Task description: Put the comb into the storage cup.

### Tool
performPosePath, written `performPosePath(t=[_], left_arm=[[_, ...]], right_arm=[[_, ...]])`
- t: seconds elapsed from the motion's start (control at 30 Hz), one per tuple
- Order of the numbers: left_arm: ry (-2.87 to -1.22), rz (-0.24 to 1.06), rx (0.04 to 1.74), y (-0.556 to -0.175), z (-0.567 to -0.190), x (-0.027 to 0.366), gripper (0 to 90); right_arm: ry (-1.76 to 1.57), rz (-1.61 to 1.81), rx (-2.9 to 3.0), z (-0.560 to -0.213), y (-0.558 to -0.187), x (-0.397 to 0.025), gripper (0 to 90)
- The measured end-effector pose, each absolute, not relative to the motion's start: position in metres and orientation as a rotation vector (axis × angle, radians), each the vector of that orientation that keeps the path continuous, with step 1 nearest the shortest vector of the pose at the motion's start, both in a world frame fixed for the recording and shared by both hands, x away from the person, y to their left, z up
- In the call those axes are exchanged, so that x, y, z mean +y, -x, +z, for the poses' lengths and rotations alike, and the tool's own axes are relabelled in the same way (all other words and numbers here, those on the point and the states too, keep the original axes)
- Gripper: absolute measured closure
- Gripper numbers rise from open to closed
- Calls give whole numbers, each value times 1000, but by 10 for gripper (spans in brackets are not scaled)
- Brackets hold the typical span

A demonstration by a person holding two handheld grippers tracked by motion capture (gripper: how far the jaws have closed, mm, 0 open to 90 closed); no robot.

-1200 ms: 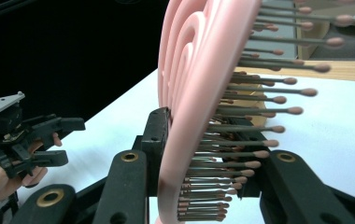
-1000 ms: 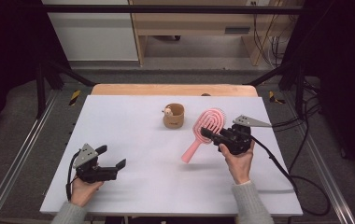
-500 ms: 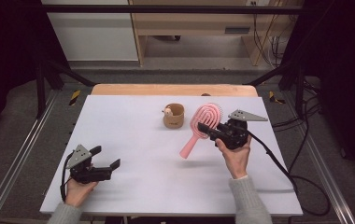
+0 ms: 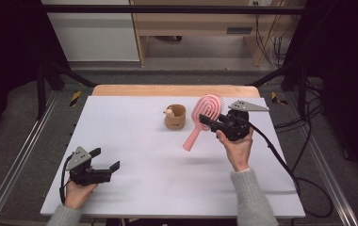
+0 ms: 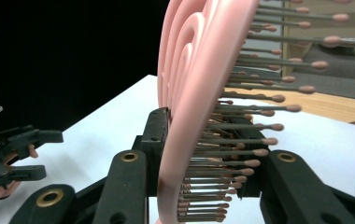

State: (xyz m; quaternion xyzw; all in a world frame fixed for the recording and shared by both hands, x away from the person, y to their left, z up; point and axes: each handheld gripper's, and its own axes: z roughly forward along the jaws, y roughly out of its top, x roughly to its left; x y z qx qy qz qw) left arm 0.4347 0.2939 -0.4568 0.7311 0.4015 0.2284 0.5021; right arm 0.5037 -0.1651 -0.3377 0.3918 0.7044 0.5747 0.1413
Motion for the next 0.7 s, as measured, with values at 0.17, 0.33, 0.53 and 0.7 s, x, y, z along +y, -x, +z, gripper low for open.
performPosePath(t=[0.17,0.33,0.53,0.7], left_arm=[[-1767,552,971,-435,-457,294,35],[-1763,550,976,-435,-457,295,35],[-1766,550,975,-435,-457,295,35],[-1764,546,979,-436,-458,295,35]], right_arm=[[-1121,1647,2028,-330,-508,-162,637],[-1112,1625,2028,-323,-513,-159,636],[-1107,1603,2021,-316,-519,-155,636],[-1111,1592,2010,-311,-525,-154,635]])
